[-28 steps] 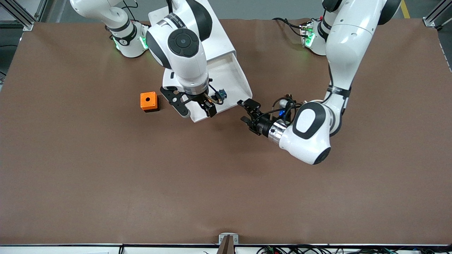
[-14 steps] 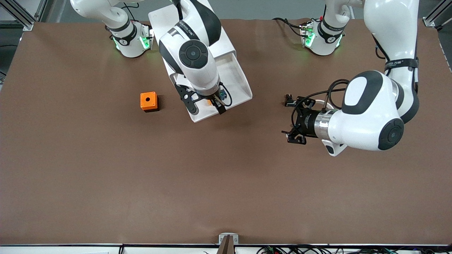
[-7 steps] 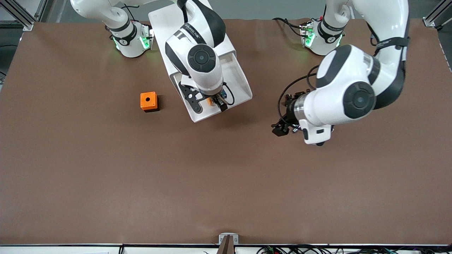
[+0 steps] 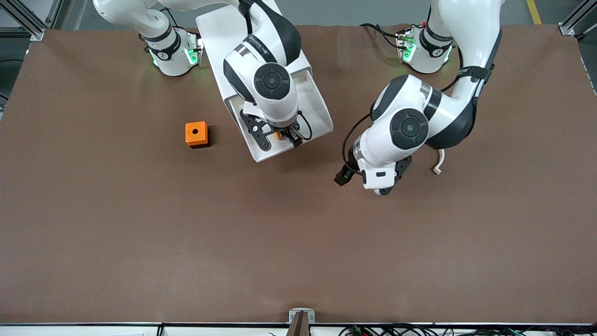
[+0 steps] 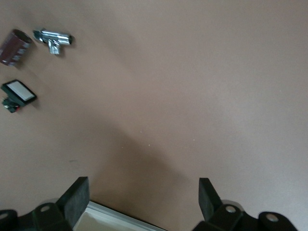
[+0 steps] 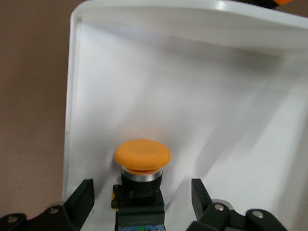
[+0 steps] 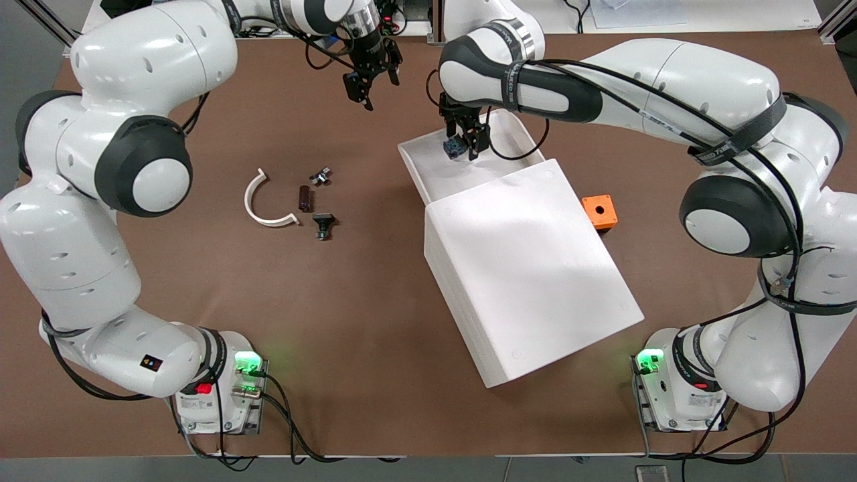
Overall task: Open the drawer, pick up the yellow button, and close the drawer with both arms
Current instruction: 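Grasp the orange button with the right gripper while the left gripper returns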
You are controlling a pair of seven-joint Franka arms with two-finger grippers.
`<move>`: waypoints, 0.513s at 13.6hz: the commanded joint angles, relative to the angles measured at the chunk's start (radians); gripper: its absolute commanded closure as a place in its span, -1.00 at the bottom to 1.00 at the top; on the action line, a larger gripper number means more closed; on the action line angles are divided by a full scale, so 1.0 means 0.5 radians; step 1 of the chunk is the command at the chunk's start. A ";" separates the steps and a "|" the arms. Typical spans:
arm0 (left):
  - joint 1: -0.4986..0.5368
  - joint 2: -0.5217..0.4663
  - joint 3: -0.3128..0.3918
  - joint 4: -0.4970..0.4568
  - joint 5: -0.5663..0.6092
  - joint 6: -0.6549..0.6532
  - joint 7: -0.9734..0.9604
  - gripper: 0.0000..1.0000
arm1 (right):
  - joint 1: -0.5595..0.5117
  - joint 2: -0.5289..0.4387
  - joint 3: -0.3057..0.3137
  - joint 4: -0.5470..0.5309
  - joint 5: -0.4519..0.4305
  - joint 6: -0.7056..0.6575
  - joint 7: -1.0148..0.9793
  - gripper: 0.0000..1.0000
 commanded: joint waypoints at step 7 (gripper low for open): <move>-0.041 -0.357 -0.249 -0.657 0.206 0.376 0.026 -1.00 | -0.009 0.014 -0.017 0.102 0.036 -0.091 -0.001 0.70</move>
